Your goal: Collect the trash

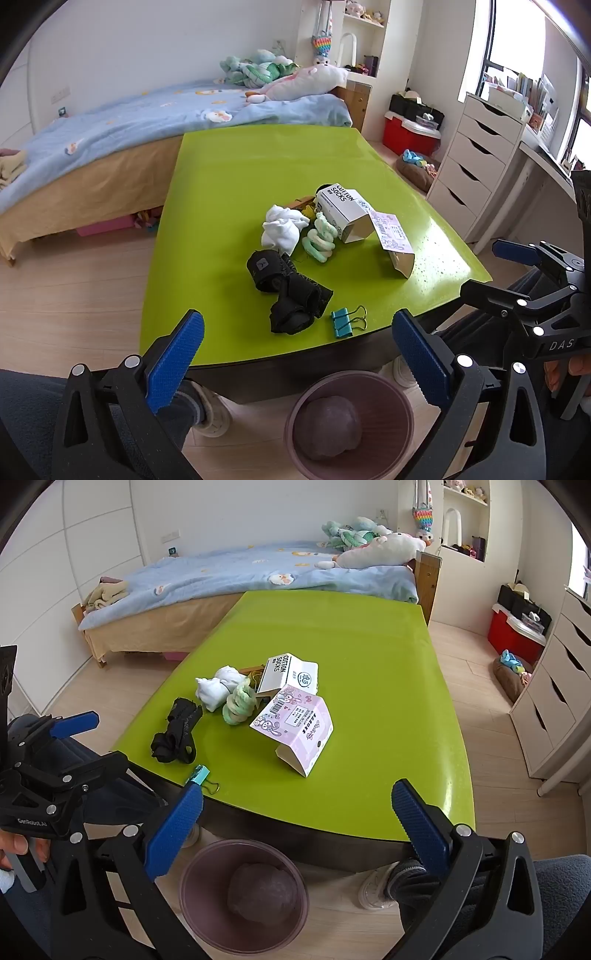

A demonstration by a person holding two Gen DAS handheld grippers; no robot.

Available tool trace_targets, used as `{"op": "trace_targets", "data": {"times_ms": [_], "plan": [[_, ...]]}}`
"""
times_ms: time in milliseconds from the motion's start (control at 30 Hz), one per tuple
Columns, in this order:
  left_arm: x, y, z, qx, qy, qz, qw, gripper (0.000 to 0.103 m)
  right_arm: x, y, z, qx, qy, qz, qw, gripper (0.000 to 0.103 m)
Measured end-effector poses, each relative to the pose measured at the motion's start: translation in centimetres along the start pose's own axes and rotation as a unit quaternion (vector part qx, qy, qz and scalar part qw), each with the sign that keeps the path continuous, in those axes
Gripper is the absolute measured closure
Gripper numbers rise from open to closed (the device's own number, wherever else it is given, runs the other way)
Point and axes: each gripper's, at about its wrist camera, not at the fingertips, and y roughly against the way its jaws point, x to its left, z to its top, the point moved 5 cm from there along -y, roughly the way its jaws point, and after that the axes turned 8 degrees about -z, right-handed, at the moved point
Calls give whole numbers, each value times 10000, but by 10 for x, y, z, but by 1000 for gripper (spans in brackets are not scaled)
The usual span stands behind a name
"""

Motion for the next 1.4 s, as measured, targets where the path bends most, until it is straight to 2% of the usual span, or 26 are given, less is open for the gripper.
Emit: {"op": "trace_targets", "data": {"times_ms": [1067, 1200, 1400], "plan": [[0, 0, 0, -3, 5, -1, 10000, 5, 0, -4, -1, 71, -88, 78, 9999, 3], [0, 0, 1, -4, 8, -2, 10000, 5, 0, -8, 0, 205, -121, 79, 9997, 3], [1, 1, 0, -3, -7, 1, 10000, 5, -4, -25, 11, 622, -328, 225, 9973, 3]]}}
